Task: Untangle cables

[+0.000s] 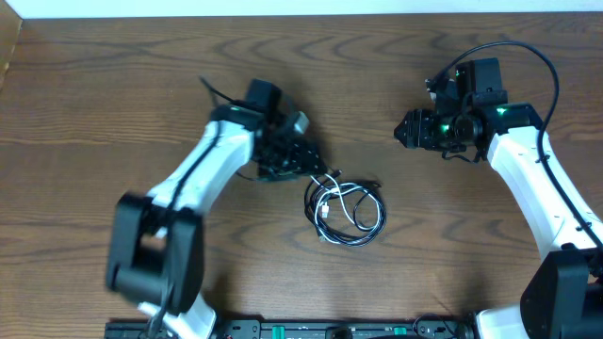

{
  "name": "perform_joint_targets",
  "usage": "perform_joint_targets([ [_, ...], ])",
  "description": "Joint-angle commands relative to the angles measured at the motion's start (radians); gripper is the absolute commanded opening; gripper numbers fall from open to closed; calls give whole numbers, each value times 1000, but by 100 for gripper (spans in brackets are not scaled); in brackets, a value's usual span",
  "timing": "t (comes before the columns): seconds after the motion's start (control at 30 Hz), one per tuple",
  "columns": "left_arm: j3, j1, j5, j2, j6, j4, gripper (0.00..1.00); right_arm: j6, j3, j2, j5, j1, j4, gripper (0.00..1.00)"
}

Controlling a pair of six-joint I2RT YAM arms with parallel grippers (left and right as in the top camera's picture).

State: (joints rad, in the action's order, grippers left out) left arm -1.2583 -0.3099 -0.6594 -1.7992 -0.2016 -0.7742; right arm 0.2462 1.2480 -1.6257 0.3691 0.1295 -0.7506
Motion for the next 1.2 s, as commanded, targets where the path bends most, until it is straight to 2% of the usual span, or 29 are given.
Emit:
perform_joint_targets([
  [0.0, -40, 11, 239, 166, -29, -89, 77, 6, 5, -11, -2, 4, 0, 63],
  [0.2, 35, -42, 308, 200, -140, -174, 78, 6, 5, -11, -1, 4, -1, 64],
  [0.3, 125, -82, 348, 200, -224, -117, 77, 6, 5, -11, -1, 4, -1, 64],
  [0.43, 259, -146, 347, 200, -377, 41, 76, -8, 5, -11, -1, 4, -2, 66],
  [0.47, 287, -163, 347, 200, -411, 83, 72, -8, 5, -11, -1, 4, -3, 66],
  [0.57, 347, -203, 356, 198, -491, 181, 47, -8, 4, -11, -1, 4, -9, 66],
  [0.77, 393, -253, 426, 183, -606, 281, 45, -20, -1, -11, -1, 4, -10, 66],
  [1.07, 393, -294, 424, 88, -643, 320, 44, -24, -1, -11, -1, 4, -13, 68],
  [1.13, 393, -298, 414, 58, -643, 332, 35, -27, -1, -11, -1, 4, -14, 68],
  [1.17, 393, -298, 410, 52, -642, 336, 27, -26, -1, -11, 0, 4, -15, 67],
])
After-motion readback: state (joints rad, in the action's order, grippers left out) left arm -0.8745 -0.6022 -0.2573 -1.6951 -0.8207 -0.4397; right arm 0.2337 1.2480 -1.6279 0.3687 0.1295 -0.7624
